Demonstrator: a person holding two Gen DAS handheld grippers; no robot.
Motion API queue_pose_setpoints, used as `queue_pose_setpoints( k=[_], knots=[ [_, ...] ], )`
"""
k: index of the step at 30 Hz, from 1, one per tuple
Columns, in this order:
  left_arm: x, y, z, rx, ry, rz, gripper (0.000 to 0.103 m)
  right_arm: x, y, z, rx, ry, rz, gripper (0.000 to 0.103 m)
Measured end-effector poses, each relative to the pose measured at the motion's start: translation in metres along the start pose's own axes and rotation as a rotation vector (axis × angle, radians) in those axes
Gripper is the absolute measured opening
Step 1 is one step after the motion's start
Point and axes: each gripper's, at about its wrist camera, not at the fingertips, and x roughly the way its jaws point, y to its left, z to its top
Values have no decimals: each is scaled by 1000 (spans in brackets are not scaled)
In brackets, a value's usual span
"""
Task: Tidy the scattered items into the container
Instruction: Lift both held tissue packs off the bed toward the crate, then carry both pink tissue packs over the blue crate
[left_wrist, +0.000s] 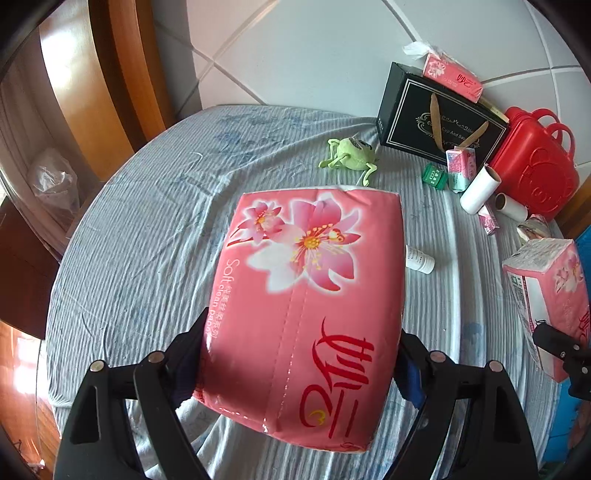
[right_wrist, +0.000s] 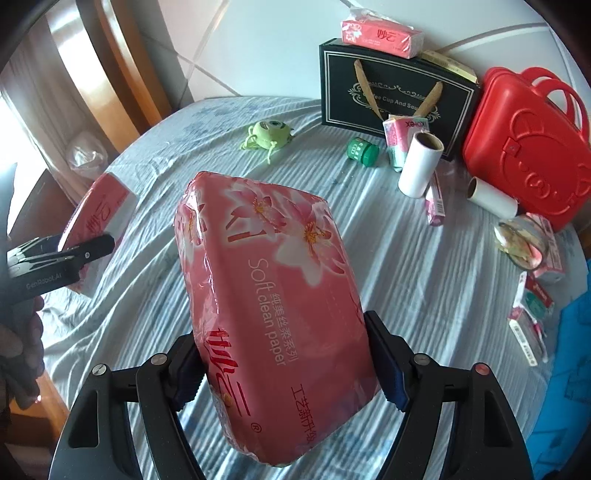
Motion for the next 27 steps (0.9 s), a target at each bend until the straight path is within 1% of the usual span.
queue_pose_setpoints(
  k=[6,11,14,17,21,24,27],
  knots=[
    [-45,13,-6,0,-38,37,84,-42,20,-6,-21,-39,29,77],
    [-72,4,-16,4,-53,41,84,-69,23,-12,17,-36,29,77],
    [-92,-6,-20,5,-71,41,84,-88,26,-18,24,-50,27,77],
    [-114,-16,-24,6,-91,57,84,-109,32,-23,18,-71,32,77],
    [-139,-22,-32,-33,-105,64,84,-139,42,-27,-13,-117,74,77],
    [-162,-23,-36,-58,-128,64,84,-164,48,-30,-38,-163,75,77],
    [-188,-25,-40,-65,-166,52,84,-181,54,-34,-33,-173,115,77]
  ],
)
